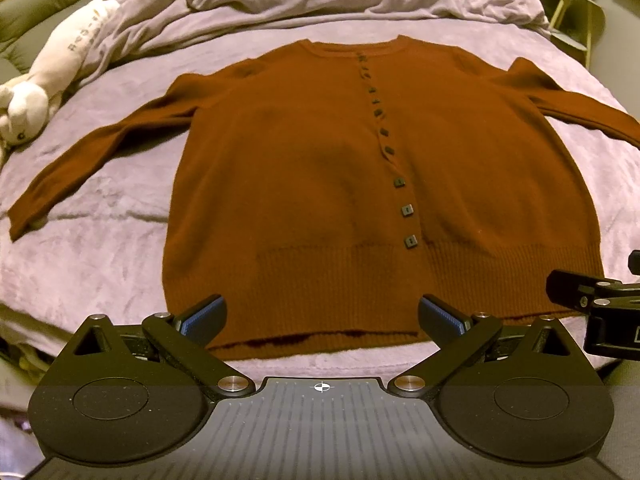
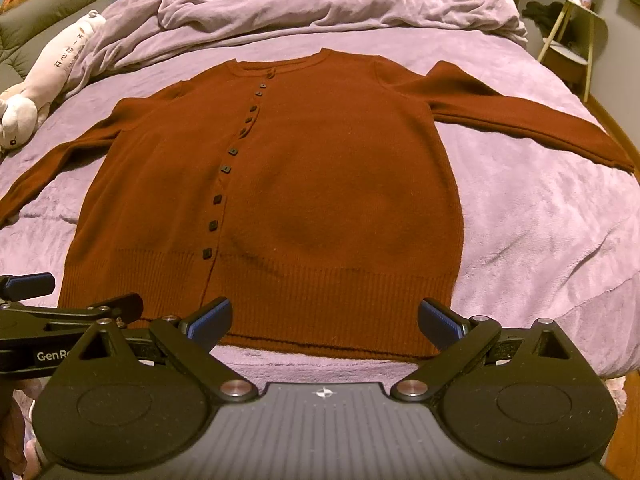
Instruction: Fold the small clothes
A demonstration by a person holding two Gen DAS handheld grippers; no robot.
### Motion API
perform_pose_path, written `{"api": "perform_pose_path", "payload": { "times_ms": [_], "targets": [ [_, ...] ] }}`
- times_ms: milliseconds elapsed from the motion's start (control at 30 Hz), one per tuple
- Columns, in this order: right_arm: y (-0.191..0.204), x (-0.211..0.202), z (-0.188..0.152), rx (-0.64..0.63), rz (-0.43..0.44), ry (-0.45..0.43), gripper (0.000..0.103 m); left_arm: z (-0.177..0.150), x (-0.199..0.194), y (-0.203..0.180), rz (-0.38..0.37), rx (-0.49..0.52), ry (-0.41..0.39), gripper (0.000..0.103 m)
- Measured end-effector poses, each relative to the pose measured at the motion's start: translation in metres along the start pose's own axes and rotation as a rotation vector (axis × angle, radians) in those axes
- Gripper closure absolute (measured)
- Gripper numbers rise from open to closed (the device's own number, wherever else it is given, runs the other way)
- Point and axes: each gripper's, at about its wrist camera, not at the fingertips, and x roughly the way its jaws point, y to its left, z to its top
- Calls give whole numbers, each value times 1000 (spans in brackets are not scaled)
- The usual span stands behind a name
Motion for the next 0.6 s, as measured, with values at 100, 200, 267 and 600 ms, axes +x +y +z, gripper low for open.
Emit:
{"api": "perform_pose_path", "payload": {
  "times_ms": [100, 200, 267, 600],
  "targets": [
    [0, 1, 0, -1, 1, 2, 4, 0, 0, 0, -1, 1, 1, 0],
    [0, 1, 0, -1, 1, 2, 4, 0, 1, 0, -2, 1, 3, 0],
    [0, 1, 0, -1, 2, 3, 4, 0, 2, 0, -3, 1, 6, 0],
    [-1, 1, 1, -1, 4, 4, 4, 0, 3, 0, -6, 3, 13, 0]
  ]
}}
